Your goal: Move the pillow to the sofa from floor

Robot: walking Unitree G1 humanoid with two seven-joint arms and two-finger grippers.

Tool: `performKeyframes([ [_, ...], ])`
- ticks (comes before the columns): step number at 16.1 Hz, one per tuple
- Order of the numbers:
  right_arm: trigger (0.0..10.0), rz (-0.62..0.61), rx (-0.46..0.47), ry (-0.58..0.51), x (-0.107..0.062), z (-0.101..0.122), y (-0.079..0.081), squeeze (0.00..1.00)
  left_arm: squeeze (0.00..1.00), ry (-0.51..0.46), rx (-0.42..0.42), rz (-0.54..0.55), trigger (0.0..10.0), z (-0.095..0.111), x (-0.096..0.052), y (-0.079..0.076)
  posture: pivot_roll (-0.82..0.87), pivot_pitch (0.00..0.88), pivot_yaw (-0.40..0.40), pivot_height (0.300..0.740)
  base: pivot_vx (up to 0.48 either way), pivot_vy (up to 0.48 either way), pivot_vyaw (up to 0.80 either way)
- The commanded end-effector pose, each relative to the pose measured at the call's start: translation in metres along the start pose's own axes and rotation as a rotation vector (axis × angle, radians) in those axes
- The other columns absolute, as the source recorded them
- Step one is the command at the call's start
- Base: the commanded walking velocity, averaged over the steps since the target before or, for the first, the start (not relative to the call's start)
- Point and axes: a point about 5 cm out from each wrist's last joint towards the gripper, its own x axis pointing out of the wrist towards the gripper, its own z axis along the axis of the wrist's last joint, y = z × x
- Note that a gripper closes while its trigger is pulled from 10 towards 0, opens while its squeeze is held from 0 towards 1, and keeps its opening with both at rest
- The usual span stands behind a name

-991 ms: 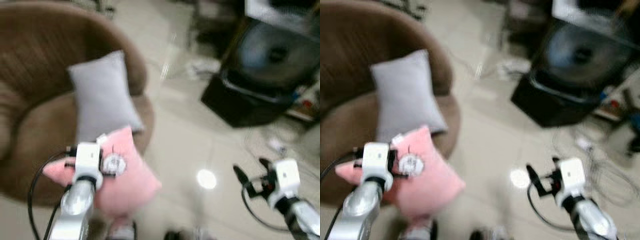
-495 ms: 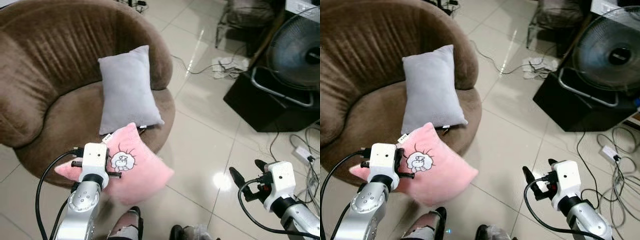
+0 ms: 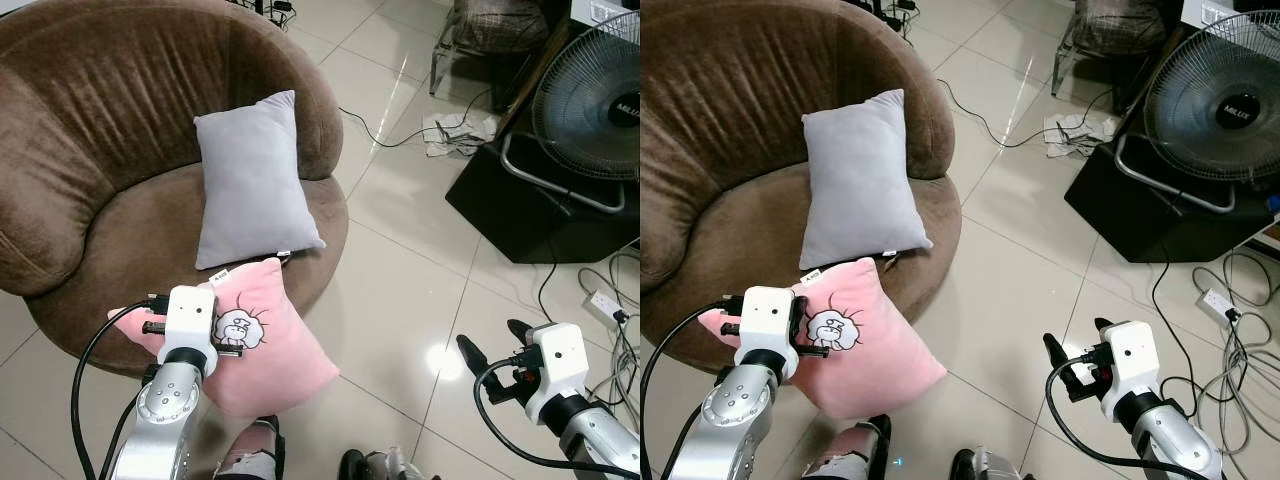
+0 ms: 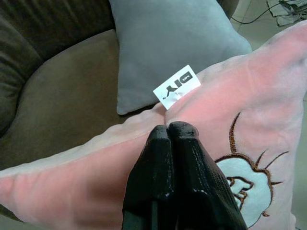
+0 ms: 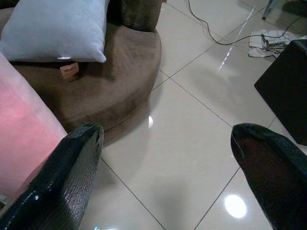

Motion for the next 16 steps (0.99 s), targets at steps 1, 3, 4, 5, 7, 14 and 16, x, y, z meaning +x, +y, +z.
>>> performKeyframes([
  [1,10.0,-0.015,-0.009,0.019,-0.003,-0.002,-0.003,0.0,0.0,-0.029,0.002,0.009,10.0,0.007,-0.001,-0.002,0.21,0.192,-0.138,0.74,0.0,0.0,0.0],
  [3,10.0,-0.056,-0.016,0.028,-0.005,-0.002,-0.01,0.0,0.0,-0.027,0.0,0.012,10.0,0.007,-0.001,-0.002,0.21,0.192,-0.138,0.74,0.0,0.0,0.0],
  [4,10.0,-0.055,-0.01,0.028,-0.005,-0.003,-0.013,0.0,0.0,-0.025,0.0,0.013,10.0,0.007,-0.001,-0.002,0.21,0.192,-0.137,0.74,0.0,0.0,0.0],
  [5,10.0,-0.011,-0.033,-0.005,-0.003,0.004,-0.008,0.02,0.0,-0.026,-0.007,0.012,10.0,0.007,-0.001,-0.003,0.22,0.193,-0.136,0.74,0.0,0.0,0.43],
  [7,10.0,0.005,0.011,0.02,0.067,-0.002,0.055,0.1,0.0,-0.034,-0.046,0.017,10.0,0.009,-0.001,-0.003,0.22,0.193,-0.135,0.74,0.0,0.0,0.45],
  [14,10.0,-0.004,0.005,0.035,0.084,-0.006,0.068,0.25,0.0,-0.039,-0.049,0.007,10.0,0.009,-0.001,-0.006,0.21,0.196,-0.133,0.74,0.0,0.343,0.45],
  [16,10.0,-0.004,0.006,0.037,0.085,-0.007,0.069,0.25,0.0,-0.037,-0.036,0.007,10.0,0.009,-0.001,-0.006,0.21,0.193,-0.132,0.74,0.0,0.0,0.45],
])
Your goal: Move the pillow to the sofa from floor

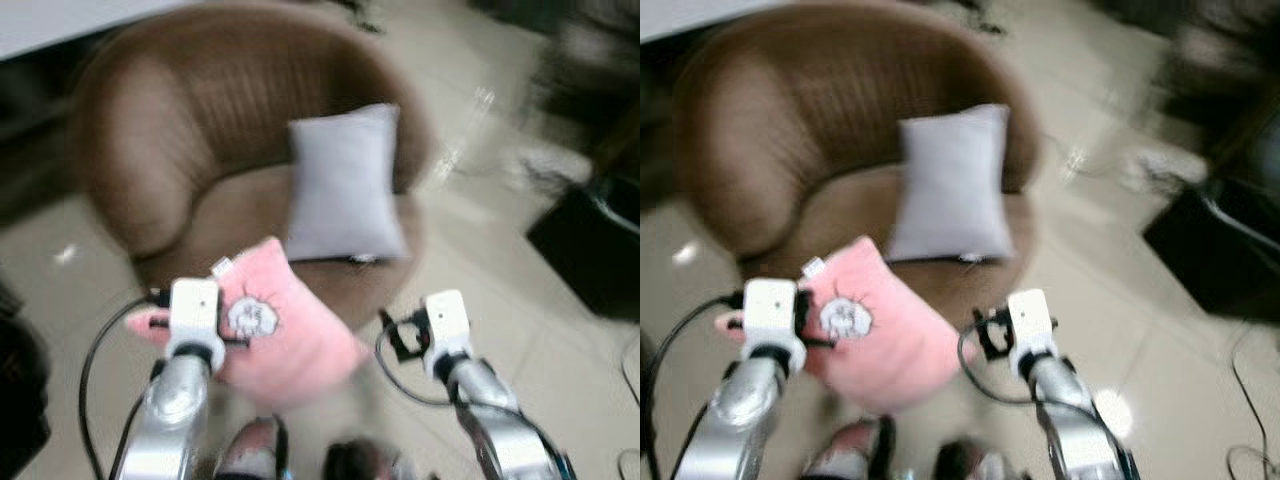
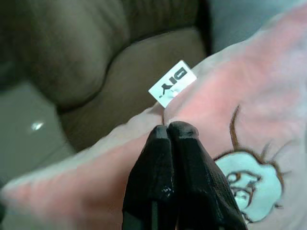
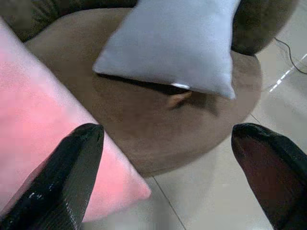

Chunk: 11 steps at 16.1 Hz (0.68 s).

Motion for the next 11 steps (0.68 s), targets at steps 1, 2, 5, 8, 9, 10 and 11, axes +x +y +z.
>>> performKeyframes([
  [1,10.0,-0.009,0.006,0.013,-0.003,-0.005,-0.002,0.25,0.0,-0.037,0.011,0.003,10.0,0.009,0.002,0.0,0.21,0.193,-0.132,0.74,0.0,0.0,0.45],
  [2,10.0,-0.029,0.019,0.022,-0.002,-0.007,-0.003,0.0,0.0,-0.04,0.019,0.002,10.0,0.01,0.002,0.0,0.22,0.19,-0.132,0.74,0.0,0.0,0.0],
  [5,10.0,-0.031,0.017,0.013,0.0,-0.007,-0.004,0.0,0.0,-0.04,0.043,-0.003,10.0,0.012,0.004,-0.001,0.22,0.187,-0.131,0.74,0.0,0.0,0.0],
  [8,10.0,-0.03,0.013,0.011,0.002,-0.008,-0.002,0.0,0.0,-0.039,0.077,-0.001,10.0,0.013,0.006,0.001,0.22,0.18,-0.129,0.74,0.472,0.0,0.0],
  [9,10.0,-0.02,0.018,0.013,0.003,-0.008,0.0,0.0,0.0,-0.04,0.089,-0.005,10.0,0.014,0.006,0.001,0.22,0.18,-0.129,0.74,0.48,0.0,0.0],
  [10,10.0,-0.017,0.019,0.013,0.003,-0.009,0.001,0.0,0.0,-0.038,0.11,-0.018,10.0,0.015,0.008,0.0,0.22,0.178,-0.128,0.74,0.48,0.0,0.0],
  [11,10.0,-0.016,0.019,0.01,0.003,-0.009,0.001,0.0,0.0,-0.048,0.126,-0.027,10.0,0.021,0.012,0.001,0.22,0.176,-0.126,0.74,0.48,0.0,0.0],
])
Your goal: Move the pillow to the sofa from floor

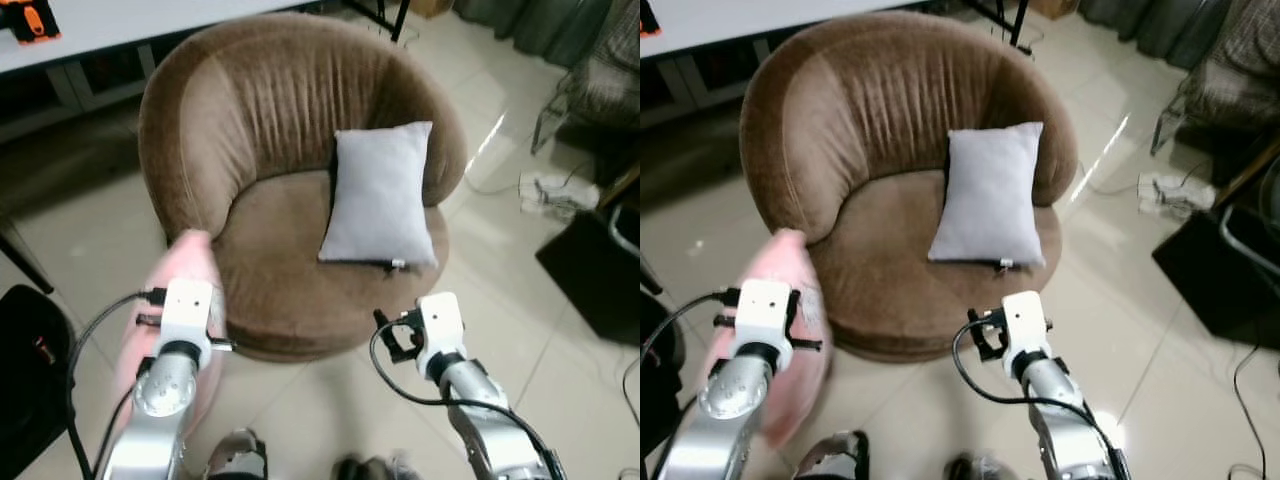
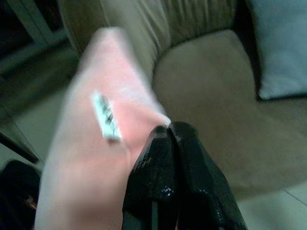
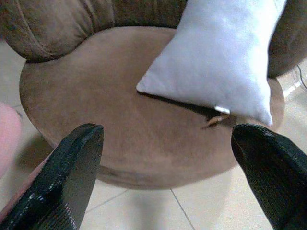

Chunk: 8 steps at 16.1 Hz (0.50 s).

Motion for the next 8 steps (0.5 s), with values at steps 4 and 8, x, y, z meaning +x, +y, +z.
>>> performKeyframes([
  [4,10.0,-0.012,0.002,0.006,-0.001,-0.005,-0.001,0.0,0.0,-0.136,0.094,-0.005,10.0,0.056,0.037,0.032,0.22,0.166,-0.103,0.74,0.48,0.0,0.0],
  [8,10.0,-0.031,0.029,-0.002,-0.001,-0.008,0.004,0.0,0.0,-0.303,0.213,-0.035,10.0,0.133,0.066,0.055,0.2,0.157,-0.069,0.74,0.48,0.0,0.0],
])
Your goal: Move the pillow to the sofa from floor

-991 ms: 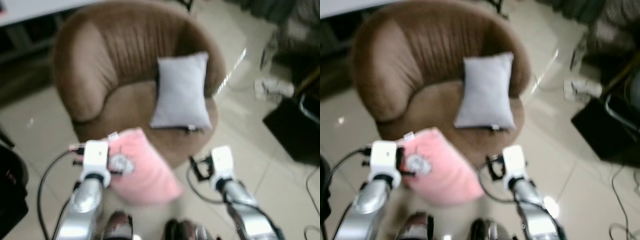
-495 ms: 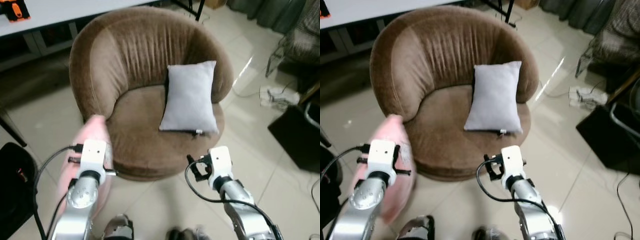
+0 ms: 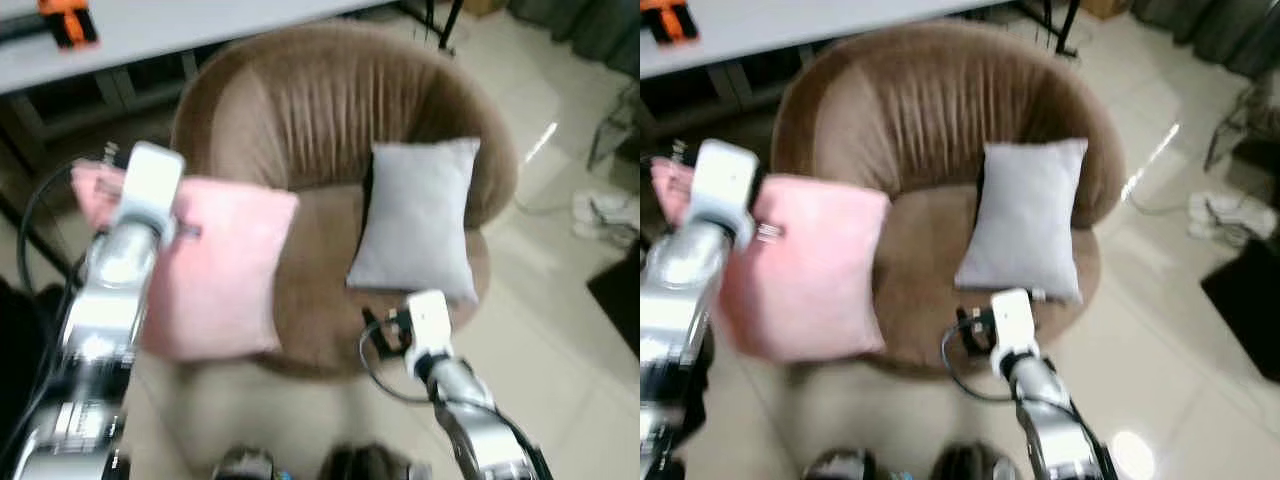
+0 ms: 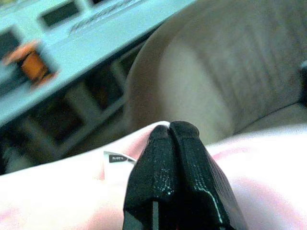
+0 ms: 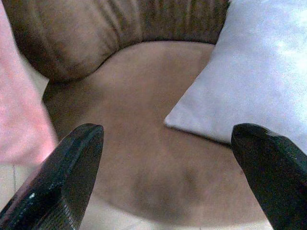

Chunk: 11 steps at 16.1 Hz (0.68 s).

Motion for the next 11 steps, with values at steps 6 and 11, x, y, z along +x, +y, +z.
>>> performKeyframes([
  [6,10.0,-0.062,0.034,0.016,-0.002,-0.01,0.0,0.0,0.0,-0.168,0.112,-0.207,10.0,0.069,0.041,-0.015,0.18,0.148,-0.013,0.74,0.24,0.0,0.0],
  [11,10.0,-0.056,0.056,0.005,0.0,-0.009,0.013,0.0,0.0,-0.21,0.18,-0.185,10.0,0.114,0.063,0.011,0.17,0.146,0.043,0.74,0.0,0.0,0.0],
])
